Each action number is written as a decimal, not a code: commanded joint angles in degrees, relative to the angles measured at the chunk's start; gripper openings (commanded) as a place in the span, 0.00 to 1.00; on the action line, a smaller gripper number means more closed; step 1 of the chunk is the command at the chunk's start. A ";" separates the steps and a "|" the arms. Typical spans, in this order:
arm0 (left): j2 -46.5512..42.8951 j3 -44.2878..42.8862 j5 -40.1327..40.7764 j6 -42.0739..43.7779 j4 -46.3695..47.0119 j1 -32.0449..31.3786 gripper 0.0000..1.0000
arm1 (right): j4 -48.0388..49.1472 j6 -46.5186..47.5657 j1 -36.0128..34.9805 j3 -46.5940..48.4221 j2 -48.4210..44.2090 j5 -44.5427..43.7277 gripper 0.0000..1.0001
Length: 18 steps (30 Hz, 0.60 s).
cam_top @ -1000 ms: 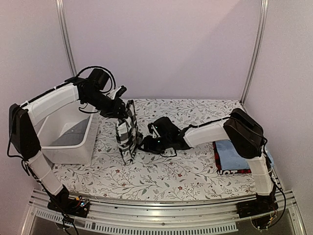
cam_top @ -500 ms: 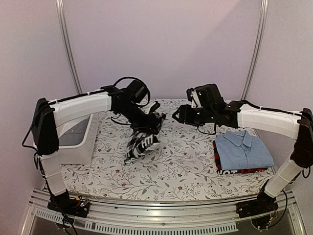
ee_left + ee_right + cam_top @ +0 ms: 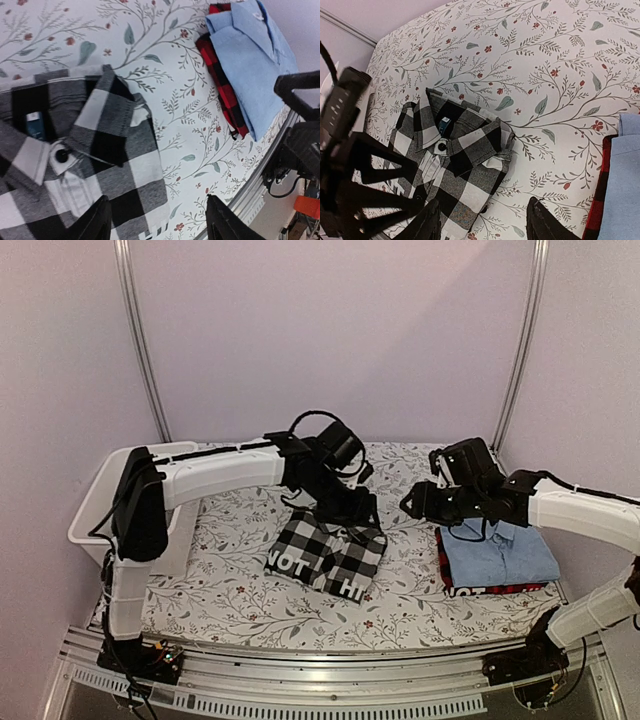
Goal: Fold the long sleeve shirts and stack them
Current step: Turn over the square-folded shirt at the center of the board, then move the square-folded shirt to the center of the board.
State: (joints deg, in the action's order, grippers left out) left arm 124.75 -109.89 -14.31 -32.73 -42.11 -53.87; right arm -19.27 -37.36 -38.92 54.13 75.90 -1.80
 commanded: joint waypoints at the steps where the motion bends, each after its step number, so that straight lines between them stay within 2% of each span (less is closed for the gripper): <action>1: -11.41 11.79 0.92 1.02 5.34 6.93 0.63 | 1.33 -2.05 -2.33 -1.95 1.92 1.23 0.59; 5: -17.28 23.07 -1.19 3.20 8.56 13.32 0.61 | 6.48 -3.97 -4.14 -4.06 4.78 4.93 0.62; 9: -20.12 31.10 -4.63 6.17 10.94 18.99 0.64 | 10.50 -6.37 -5.27 -5.65 8.10 6.24 0.63; 14: -19.63 35.84 -8.33 8.98 12.17 21.31 0.65 | 14.07 -8.55 -5.56 -7.90 12.31 6.10 0.63; 18: -18.92 37.70 -5.64 8.39 13.01 21.33 0.61 | 17.29 -9.63 -5.62 -9.04 15.37 7.16 0.62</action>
State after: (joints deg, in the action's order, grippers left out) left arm 105.45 -73.43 -19.75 -25.87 -32.12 -32.60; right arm -7.03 -44.88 -44.21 46.15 88.68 4.01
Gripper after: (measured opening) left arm 0.629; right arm 0.629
